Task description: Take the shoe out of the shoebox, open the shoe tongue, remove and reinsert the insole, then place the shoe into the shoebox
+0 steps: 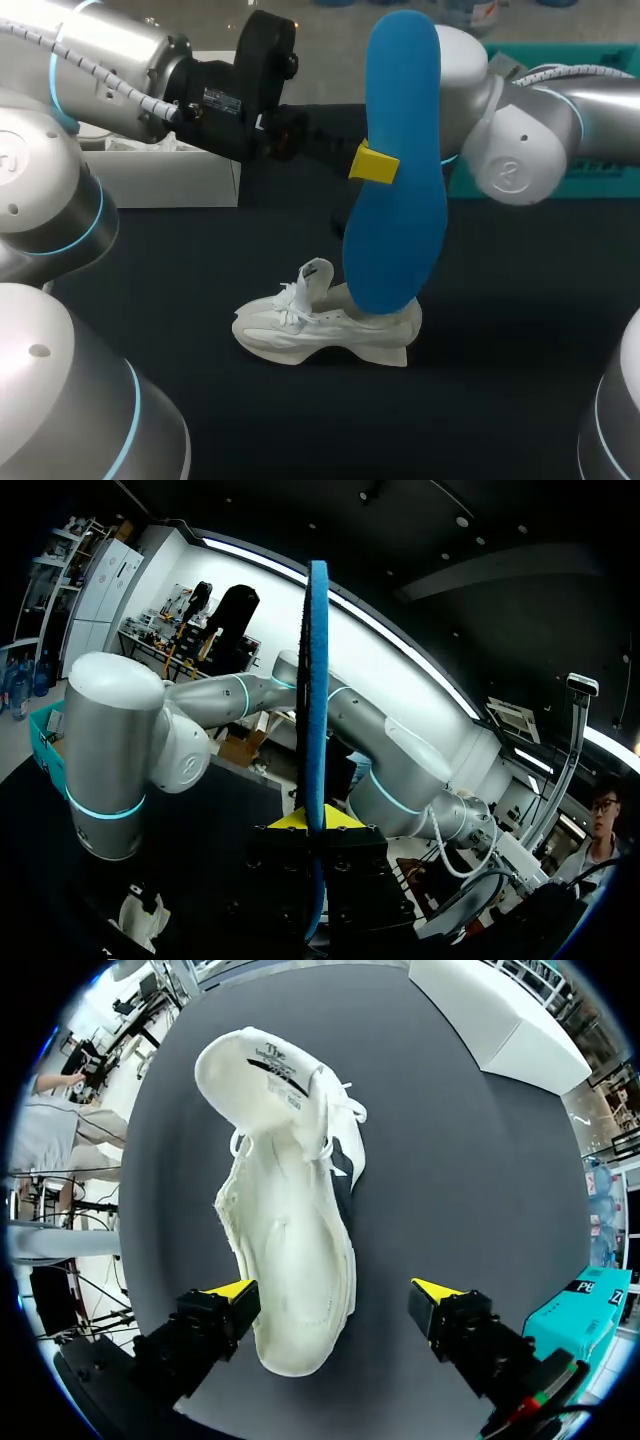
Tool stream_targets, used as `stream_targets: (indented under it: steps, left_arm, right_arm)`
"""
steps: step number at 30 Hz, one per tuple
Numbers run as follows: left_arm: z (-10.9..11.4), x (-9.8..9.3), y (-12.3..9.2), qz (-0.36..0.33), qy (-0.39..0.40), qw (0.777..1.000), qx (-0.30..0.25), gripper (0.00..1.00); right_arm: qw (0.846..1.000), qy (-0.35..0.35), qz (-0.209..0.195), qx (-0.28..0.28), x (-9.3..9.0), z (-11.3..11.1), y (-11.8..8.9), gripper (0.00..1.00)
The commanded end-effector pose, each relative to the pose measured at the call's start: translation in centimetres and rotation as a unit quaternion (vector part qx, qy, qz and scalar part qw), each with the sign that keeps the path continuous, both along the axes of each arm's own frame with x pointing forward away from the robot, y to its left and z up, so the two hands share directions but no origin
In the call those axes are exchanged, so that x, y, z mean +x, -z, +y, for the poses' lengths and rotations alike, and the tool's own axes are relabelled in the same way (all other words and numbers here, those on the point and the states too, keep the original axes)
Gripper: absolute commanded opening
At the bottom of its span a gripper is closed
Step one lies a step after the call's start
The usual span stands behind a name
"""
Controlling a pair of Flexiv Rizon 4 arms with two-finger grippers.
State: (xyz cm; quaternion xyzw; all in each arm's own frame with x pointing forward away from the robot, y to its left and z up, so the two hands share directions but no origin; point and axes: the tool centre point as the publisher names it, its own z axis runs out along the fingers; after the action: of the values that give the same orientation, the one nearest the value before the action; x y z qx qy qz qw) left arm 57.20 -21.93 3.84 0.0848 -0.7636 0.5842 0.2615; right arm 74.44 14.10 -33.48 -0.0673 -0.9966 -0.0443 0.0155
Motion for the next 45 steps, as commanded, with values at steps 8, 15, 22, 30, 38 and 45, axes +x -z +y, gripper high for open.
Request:
stream_targets:
  steps: [8, 15, 22, 30, 38, 45]
  left_arm:
    - [0.0, -0.1, 0.1, 0.0, -0.001, 1.0, 0.0, 0.0]
    - [0.0, -0.1, 0.1, 0.0, -0.001, 1.0, 0.0, 0.0]
    - [0.0, -0.1, 0.1, 0.0, -0.001, 1.0, 0.0, 0.0]
    - [0.0, -0.1, 0.1, 0.0, -0.001, 1.0, 0.0, 0.0]
    - [0.0, -0.1, 0.1, 0.0, -0.001, 1.0, 0.0, 0.0]
    - [0.0, -0.1, 0.1, 0.0, -0.001, 1.0, 0.0, 0.0]
  right_arm:
    - [0.999, -0.021, 0.023, -0.029, 2.2, 4.1, 3.4, 1.0]
    - [0.999, -0.019, 0.041, -0.023, 2.0, 4.5, 4.6, 0.71]
    - [0.998, -0.013, 0.054, -0.024, 0.0, 3.8, 4.5, 0.0]
    - [0.998, -0.013, 0.054, -0.024, 0.0, 3.8, 4.5, 0.0]
    - [0.992, 0.097, 0.084, 0.004, 0.5, 3.3, 3.3, 0.0]
    - [0.909, 0.388, 0.117, 0.094, -0.2, 2.9, 1.5, 0.0]
